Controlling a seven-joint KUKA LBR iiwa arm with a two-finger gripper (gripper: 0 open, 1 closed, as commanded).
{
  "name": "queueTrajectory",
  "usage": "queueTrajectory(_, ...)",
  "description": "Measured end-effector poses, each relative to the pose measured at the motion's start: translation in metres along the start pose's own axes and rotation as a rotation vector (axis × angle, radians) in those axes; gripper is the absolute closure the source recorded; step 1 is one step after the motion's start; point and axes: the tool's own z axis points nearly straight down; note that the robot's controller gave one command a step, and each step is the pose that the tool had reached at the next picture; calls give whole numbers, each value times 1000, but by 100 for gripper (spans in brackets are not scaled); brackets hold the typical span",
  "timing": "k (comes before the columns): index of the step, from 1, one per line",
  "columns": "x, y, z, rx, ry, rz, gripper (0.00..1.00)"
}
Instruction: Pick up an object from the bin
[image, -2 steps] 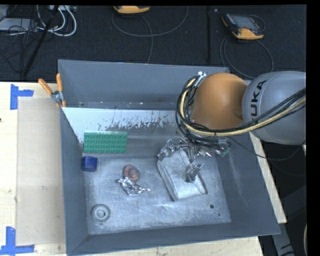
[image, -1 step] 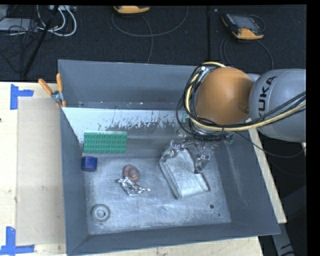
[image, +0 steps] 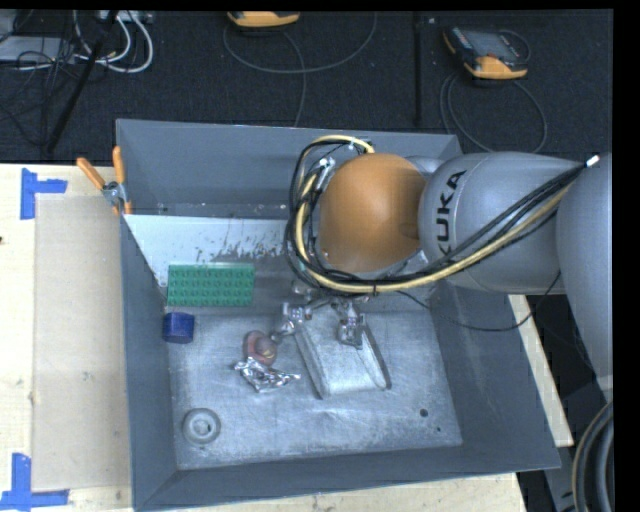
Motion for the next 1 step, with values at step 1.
queueTrajectory(1, -81, 31, -3, 14, -8, -232, 0)
